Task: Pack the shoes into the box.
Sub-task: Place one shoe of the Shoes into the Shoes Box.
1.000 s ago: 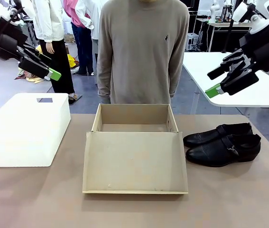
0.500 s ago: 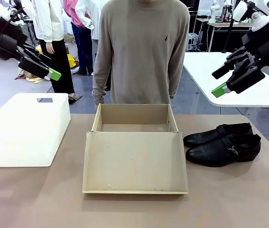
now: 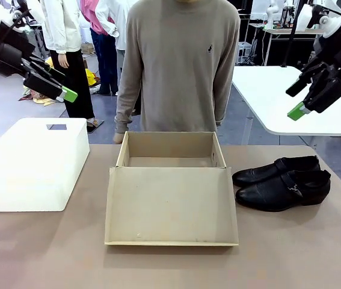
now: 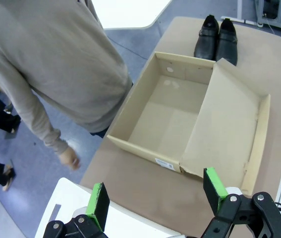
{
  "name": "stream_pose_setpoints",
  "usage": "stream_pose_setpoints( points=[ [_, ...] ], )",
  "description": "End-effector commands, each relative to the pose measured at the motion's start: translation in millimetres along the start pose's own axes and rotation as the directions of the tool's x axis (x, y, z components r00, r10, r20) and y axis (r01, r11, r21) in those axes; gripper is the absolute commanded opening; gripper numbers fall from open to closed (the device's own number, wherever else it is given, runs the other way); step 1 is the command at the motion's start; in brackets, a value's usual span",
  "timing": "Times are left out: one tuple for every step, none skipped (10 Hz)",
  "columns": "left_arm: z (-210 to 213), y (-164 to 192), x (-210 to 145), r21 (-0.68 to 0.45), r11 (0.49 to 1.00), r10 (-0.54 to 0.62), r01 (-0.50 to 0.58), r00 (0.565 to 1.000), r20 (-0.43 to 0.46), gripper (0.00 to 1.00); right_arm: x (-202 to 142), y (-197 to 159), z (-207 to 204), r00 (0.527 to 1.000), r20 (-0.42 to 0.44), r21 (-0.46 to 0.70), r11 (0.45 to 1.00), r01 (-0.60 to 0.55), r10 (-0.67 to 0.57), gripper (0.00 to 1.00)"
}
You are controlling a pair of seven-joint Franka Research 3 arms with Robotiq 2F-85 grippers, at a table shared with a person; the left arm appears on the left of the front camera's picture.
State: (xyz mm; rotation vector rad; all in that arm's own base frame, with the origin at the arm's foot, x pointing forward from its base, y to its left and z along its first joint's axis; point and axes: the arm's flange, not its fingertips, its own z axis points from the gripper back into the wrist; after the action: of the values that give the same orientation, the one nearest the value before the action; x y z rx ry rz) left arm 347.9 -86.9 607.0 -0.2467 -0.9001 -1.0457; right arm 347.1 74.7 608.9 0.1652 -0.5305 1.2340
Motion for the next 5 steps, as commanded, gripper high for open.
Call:
stream_pose_setpoints(
  points=[
    [0.0,1.1,-1.1,-0.013,1.000,-0.009,0.009,1.000,0.010,1.00,-0.2,-20.4,2.0,0.996,-0.080,-0.015,0.999,-0.040,0.038,1.00],
    [0.0,1.1,-1.1,-0.013,1.000,-0.009,0.009,1.000,0.010,1.00,-2.2,-29.9,1.3,0.994,-0.108,-0.031,0.999,-0.034,0.031,1.00],
    [0.0,1.1,-1.1,-0.013,1.000,-0.009,0.009,1.000,0.010,1.00,-5.0,-40.8,-0.6,0.989,-0.144,-0.049,0.998,-0.035,0.028,1.00],
    [0.0,1.1,-1.1,-0.013,1.000,-0.009,0.009,1.000,0.010,1.00,-7.0,-49.9,-3.4,0.985,-0.171,-0.058,0.997,-0.044,0.033,1.00],
    [0.0,1.1,-1.1,-0.013,1.000,-0.009,0.009,1.000,0.010,1.00,-8.9,-57.6,-7.3,0.979,-0.203,-0.071,0.996,-0.046,0.031,1.00]
  ],
)
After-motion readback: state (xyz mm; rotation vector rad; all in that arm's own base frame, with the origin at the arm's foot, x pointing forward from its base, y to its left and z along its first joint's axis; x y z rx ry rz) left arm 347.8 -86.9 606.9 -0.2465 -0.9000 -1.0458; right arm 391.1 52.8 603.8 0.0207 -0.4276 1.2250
